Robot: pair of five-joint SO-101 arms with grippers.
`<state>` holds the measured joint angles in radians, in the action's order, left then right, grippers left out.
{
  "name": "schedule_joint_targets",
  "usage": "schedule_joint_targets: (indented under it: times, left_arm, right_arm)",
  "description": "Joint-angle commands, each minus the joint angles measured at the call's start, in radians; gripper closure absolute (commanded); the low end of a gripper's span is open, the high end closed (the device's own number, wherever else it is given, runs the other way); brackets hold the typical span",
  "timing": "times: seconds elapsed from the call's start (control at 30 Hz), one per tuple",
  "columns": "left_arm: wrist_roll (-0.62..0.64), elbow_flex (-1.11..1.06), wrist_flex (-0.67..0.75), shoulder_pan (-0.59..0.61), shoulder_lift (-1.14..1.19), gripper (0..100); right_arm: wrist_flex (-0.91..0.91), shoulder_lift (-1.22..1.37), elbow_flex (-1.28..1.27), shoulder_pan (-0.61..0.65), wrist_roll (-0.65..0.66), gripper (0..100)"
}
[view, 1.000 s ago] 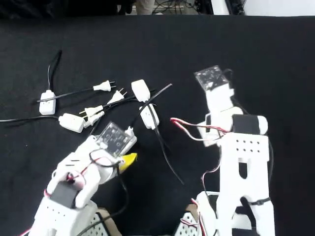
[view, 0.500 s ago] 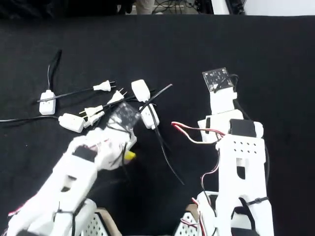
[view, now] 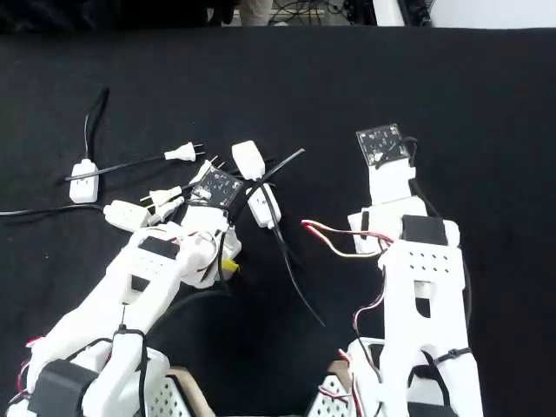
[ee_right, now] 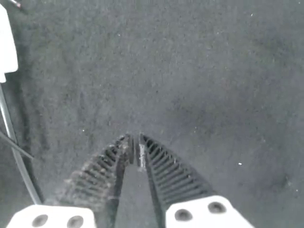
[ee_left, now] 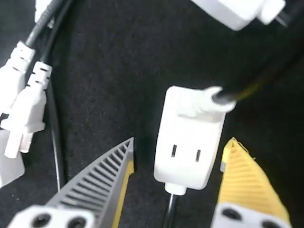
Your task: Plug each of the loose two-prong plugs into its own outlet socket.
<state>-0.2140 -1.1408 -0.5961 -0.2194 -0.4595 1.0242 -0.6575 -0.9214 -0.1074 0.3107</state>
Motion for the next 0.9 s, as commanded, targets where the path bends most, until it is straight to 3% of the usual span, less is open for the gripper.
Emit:
schedule_joint_targets:
  times: [0.0, 0.47, 0.67, 0.87]
  left_arm:
    - [0.023, 0.044, 0.021, -0.013, -0.002, 71]
    - [0.025, 0.047, 0.015, -0.021, 0.005, 71]
    - [0.018, 0.053, 0.008, -0.024, 0.006, 87]
    - [0.023, 0.05, -0.043, -0.064, 0.002, 88]
  right_arm:
    - [-0.017, 0.001, 0.004, -0.014, -0.009, 98.1]
    - [-0.017, 0.001, 0.001, -0.012, -0.009, 98.1]
    - [-0.017, 0.001, 0.001, -0.012, -0.009, 98.1]
    - [-0.017, 0.001, 0.001, -0.012, -0.009, 98.1]
